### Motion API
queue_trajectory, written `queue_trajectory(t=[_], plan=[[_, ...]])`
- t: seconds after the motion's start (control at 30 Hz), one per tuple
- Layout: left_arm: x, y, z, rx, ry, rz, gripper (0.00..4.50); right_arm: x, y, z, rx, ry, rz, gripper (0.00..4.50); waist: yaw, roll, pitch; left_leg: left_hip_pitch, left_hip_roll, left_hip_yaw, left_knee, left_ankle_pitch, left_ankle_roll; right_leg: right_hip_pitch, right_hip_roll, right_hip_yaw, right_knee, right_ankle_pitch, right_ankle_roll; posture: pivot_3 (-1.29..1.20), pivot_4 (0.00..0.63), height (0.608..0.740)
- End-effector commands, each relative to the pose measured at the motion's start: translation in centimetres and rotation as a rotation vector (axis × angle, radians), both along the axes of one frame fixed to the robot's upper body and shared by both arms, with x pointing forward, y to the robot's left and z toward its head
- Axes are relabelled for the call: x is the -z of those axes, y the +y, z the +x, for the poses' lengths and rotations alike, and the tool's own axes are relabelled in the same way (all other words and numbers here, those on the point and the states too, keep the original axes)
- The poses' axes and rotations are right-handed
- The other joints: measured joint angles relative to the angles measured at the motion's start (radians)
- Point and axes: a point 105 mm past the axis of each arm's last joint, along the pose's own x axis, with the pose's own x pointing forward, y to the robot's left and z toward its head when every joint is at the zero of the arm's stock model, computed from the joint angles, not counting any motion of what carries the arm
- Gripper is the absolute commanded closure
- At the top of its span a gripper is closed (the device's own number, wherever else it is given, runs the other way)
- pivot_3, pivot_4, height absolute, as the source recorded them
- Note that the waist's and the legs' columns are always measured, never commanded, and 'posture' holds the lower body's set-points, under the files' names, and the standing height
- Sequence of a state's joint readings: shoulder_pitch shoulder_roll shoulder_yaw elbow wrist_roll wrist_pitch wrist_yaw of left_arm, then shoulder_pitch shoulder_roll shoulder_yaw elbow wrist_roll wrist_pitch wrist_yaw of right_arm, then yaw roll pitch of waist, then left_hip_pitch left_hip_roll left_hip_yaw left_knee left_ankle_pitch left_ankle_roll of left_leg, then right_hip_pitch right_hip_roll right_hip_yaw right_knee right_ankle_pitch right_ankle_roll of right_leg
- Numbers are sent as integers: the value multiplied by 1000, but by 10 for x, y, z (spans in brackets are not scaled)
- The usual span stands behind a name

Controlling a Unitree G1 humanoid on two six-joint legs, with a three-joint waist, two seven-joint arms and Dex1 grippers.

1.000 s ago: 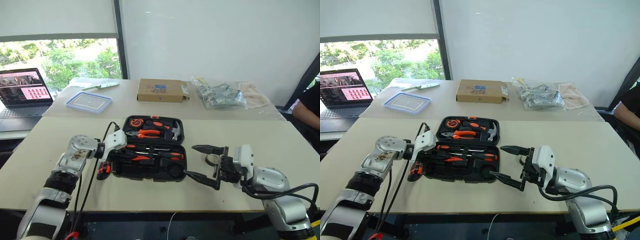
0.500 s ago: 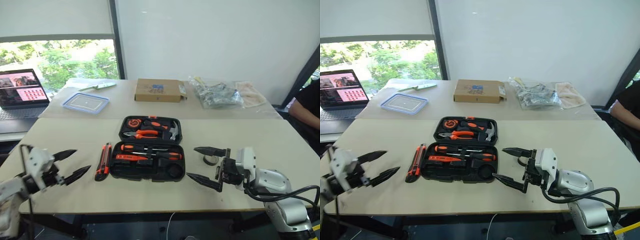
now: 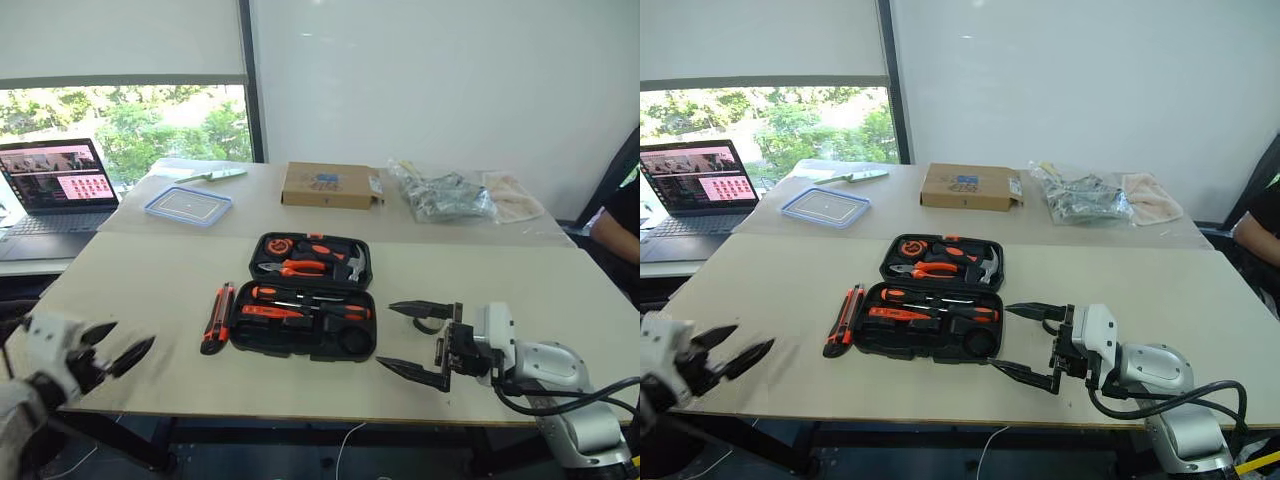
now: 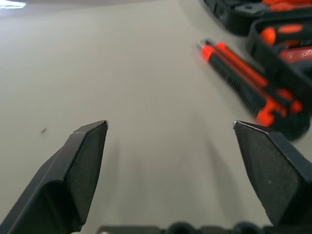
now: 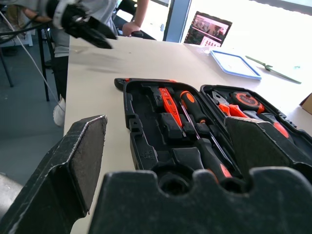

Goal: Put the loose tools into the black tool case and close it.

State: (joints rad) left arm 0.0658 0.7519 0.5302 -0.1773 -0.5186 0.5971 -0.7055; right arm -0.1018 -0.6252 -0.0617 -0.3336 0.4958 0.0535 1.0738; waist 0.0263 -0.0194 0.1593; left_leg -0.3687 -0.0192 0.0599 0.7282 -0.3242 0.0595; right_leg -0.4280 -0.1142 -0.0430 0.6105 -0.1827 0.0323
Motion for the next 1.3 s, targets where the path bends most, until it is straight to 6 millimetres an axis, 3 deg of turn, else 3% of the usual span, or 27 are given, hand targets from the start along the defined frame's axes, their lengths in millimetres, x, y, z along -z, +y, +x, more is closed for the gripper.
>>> queue_trajectory(t=[0.03,0.1,0.37,0.6,0.9,1.0,1.2,1.23,1.3], plan=[[-3,-26,23,-16,144,-11,71,-15,0,-3,-1,-49,14,0,-7,0,0,0,0,0,0,0,0,0,0,0,0,0,0,0,150,740],[-6,-39,34,-6,162,-36,71,-16,1,-3,0,-51,15,0,-13,0,0,0,0,0,-1,0,-1,0,2,0,0,0,0,0,150,740],[5,-58,59,-22,228,7,71,-16,4,-4,8,-53,19,0,-26,0,0,0,0,1,-6,1,-2,0,3,0,-1,0,0,0,150,740],[21,-59,64,-27,274,77,71,-19,4,-3,21,-65,28,0,-21,0,0,0,0,1,-6,1,-2,0,2,0,-1,-1,0,0,150,740],[44,-73,59,30,383,3,71,-21,6,-3,19,-69,35,0,-14,0,0,2,0,1,-6,2,-3,2,2,1,-1,-1,0,0,150,740],[48,-73,57,17,408,-64,738,-23,6,-3,16,-74,38,0,-15,1,0,3,0,1,-6,2,-3,3,2,1,-1,-1,0,0,150,740],[51,-64,56,-22,419,-45,2806,-24,8,-4,12,-73,45,0,-15,1,0,6,0,1,-7,2,-3,4,1,2,-2,-2,-1,0,150,740],[51,-61,55,-24,421,-29,3048,-24,9,-3,12,-73,46,0,-17,1,0,7,0,1,-7,2,-3,4,1,2,-2,-2,-1,0,150,740],[51,-55,54,-30,421,-9,3121,-24,9,-3,11,-73,48,0,-21,1,0,10,0,3,-10,2,-4,5,1,4,-1,-2,-2,0,150,740]])
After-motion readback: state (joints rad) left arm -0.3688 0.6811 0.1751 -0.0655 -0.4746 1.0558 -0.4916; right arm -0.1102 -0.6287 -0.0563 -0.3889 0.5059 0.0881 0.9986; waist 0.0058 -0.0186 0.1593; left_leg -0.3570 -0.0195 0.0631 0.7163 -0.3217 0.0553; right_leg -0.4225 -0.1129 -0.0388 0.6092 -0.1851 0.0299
